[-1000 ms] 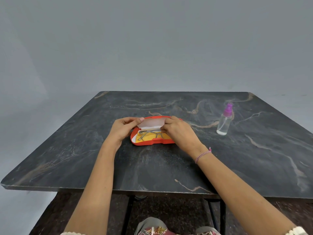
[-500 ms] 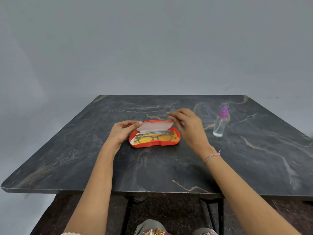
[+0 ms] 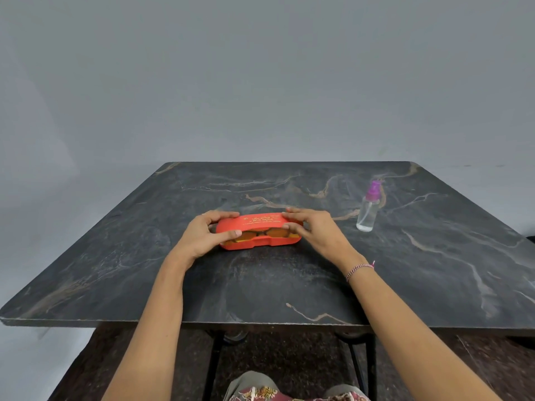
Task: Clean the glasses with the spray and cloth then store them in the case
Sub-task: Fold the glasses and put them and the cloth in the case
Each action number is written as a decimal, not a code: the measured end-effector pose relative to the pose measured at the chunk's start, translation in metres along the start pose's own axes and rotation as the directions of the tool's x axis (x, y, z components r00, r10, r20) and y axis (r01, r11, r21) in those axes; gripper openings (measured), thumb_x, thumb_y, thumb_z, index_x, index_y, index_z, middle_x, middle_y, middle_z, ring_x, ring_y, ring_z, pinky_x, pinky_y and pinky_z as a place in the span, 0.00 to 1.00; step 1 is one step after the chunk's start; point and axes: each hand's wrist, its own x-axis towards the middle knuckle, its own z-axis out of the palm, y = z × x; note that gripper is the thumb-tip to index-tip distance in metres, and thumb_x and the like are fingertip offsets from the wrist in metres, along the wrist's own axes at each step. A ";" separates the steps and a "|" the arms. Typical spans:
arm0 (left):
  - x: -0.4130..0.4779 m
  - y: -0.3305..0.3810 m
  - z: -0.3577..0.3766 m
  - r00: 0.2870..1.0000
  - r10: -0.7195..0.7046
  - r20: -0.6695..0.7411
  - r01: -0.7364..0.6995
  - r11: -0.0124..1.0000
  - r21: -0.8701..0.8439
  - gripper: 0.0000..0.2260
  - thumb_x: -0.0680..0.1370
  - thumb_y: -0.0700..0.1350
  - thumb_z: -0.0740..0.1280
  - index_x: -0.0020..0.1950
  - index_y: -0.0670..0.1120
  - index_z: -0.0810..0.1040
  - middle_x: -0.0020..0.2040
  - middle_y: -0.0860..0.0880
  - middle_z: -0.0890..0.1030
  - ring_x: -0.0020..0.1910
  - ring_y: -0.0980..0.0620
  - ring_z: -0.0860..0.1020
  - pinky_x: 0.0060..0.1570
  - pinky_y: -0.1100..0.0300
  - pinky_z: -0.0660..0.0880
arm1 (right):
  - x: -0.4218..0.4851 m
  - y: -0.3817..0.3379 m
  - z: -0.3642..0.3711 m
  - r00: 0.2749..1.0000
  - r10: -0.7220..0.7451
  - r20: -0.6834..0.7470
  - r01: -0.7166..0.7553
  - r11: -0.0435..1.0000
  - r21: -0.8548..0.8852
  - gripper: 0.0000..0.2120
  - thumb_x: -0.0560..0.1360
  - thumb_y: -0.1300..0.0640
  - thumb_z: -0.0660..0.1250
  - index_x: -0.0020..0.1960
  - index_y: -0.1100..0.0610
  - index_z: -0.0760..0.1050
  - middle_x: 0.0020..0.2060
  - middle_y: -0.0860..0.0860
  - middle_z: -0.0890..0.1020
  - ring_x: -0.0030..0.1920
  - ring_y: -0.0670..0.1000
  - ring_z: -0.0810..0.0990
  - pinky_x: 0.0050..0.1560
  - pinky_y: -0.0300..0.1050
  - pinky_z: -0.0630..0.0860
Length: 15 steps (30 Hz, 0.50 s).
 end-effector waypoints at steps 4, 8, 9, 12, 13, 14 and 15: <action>-0.005 0.000 0.006 0.988 0.151 -0.043 -0.137 0.960 0.243 0.17 0.71 0.46 0.73 0.58 0.57 0.77 0.61 0.57 0.74 0.63 0.56 0.69 0.59 0.66 0.63 | 0.001 -0.002 0.003 0.999 -0.026 0.037 0.029 0.996 -0.080 0.21 0.76 0.52 0.66 0.66 0.59 0.72 0.68 0.54 0.72 0.69 0.50 0.68 0.70 0.40 0.61; -0.013 -0.001 0.020 0.958 0.286 0.006 -0.255 0.845 0.471 0.21 0.76 0.44 0.67 0.69 0.51 0.71 0.71 0.54 0.69 0.72 0.58 0.62 0.74 0.54 0.53 | 0.001 -0.006 0.010 0.993 -0.080 0.086 0.095 0.977 -0.190 0.22 0.78 0.50 0.61 0.70 0.57 0.68 0.71 0.52 0.67 0.72 0.49 0.63 0.72 0.41 0.56; -0.014 -0.001 0.024 0.954 0.297 0.036 -0.272 0.813 0.515 0.21 0.78 0.44 0.64 0.71 0.50 0.68 0.73 0.54 0.66 0.74 0.58 0.59 0.75 0.53 0.49 | 0.001 -0.007 0.012 0.992 -0.089 0.091 0.105 0.974 -0.199 0.22 0.79 0.50 0.60 0.70 0.57 0.67 0.71 0.52 0.66 0.72 0.48 0.62 0.72 0.40 0.55; -0.015 -0.001 0.032 0.952 0.302 0.056 -0.282 0.786 0.550 0.19 0.82 0.46 0.56 0.73 0.49 0.63 0.74 0.53 0.62 0.75 0.58 0.55 0.75 0.56 0.47 | 0.001 -0.008 0.016 0.990 -0.093 0.109 0.115 0.968 -0.221 0.22 0.80 0.50 0.58 0.72 0.56 0.64 0.73 0.51 0.64 0.73 0.46 0.59 0.72 0.39 0.53; -0.015 -0.002 0.034 0.952 0.301 0.050 -0.277 0.785 0.554 0.19 0.82 0.46 0.54 0.73 0.48 0.63 0.75 0.53 0.61 0.75 0.58 0.54 0.75 0.57 0.47 | 0.001 -0.007 0.017 0.989 -0.091 0.114 0.115 0.967 -0.227 0.22 0.80 0.50 0.58 0.72 0.56 0.64 0.73 0.51 0.63 0.74 0.46 0.58 0.72 0.39 0.53; -0.015 -0.002 0.036 0.953 0.299 0.043 -0.272 0.785 0.557 0.19 0.82 0.46 0.54 0.74 0.48 0.62 0.75 0.53 0.61 0.75 0.58 0.54 0.75 0.58 0.48 | 0.001 -0.007 0.017 0.990 -0.088 0.114 0.112 0.968 -0.224 0.22 0.80 0.50 0.58 0.72 0.56 0.64 0.73 0.51 0.63 0.73 0.47 0.59 0.72 0.39 0.53; -0.014 -0.003 0.037 0.955 0.295 0.034 -0.264 0.791 0.552 0.19 0.82 0.45 0.54 0.74 0.48 0.62 0.75 0.52 0.61 0.75 0.57 0.54 0.75 0.59 0.48 | 0.002 -0.007 0.017 0.991 -0.083 0.107 0.104 0.972 -0.212 0.23 0.79 0.50 0.59 0.72 0.56 0.64 0.73 0.51 0.63 0.73 0.47 0.59 0.72 0.39 0.53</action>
